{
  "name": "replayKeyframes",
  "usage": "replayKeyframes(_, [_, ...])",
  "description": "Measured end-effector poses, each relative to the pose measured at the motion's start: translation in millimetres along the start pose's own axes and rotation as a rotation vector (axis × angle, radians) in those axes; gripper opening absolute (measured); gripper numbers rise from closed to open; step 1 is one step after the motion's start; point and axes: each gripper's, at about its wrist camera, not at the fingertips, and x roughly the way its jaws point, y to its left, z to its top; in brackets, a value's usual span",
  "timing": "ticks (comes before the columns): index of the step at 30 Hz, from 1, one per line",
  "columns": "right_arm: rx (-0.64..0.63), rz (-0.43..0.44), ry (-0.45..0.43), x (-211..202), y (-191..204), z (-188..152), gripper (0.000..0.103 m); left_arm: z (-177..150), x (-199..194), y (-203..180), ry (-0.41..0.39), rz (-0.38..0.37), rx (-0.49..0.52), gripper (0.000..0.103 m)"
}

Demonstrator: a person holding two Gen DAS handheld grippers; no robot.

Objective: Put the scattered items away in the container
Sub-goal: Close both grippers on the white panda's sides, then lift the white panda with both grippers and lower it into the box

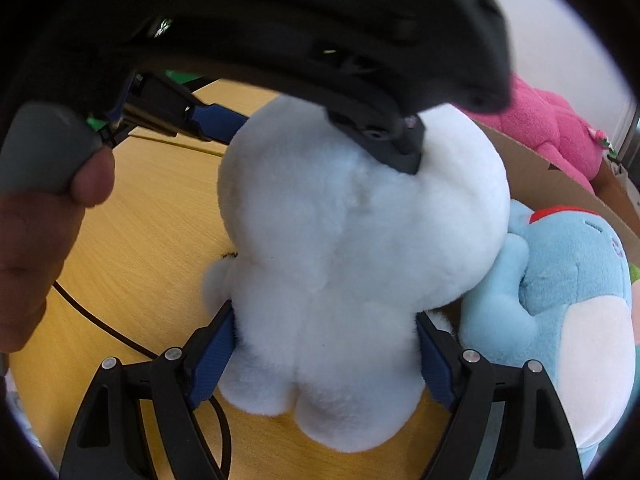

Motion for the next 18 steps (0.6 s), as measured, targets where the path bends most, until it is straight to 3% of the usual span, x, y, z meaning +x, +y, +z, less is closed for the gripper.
replayKeyframes(3, [-0.033,-0.04,-0.033,-5.1,5.4,-3.8,0.065,0.0,-5.4,-0.9,-0.006,-0.005,-0.007,0.071])
replayKeyframes(6, [-0.02,-0.027,-0.057,-15.2,-0.1,-6.4,0.055,-1.7,-13.9,-4.5,-0.015,-0.01,-0.006,0.068])
replayKeyframes(10, [-0.009,-0.018,-0.097,-34.7,-6.5,-9.2,0.051,-2.5,-34.2,-24.1,-0.049,-0.009,0.029,0.068])
replayKeyframes(18, [0.013,-0.024,-0.255,-103.7,-33.2,12.9,0.051,23.1,-102.4,-67.5,-0.22,-0.031,0.118,0.068])
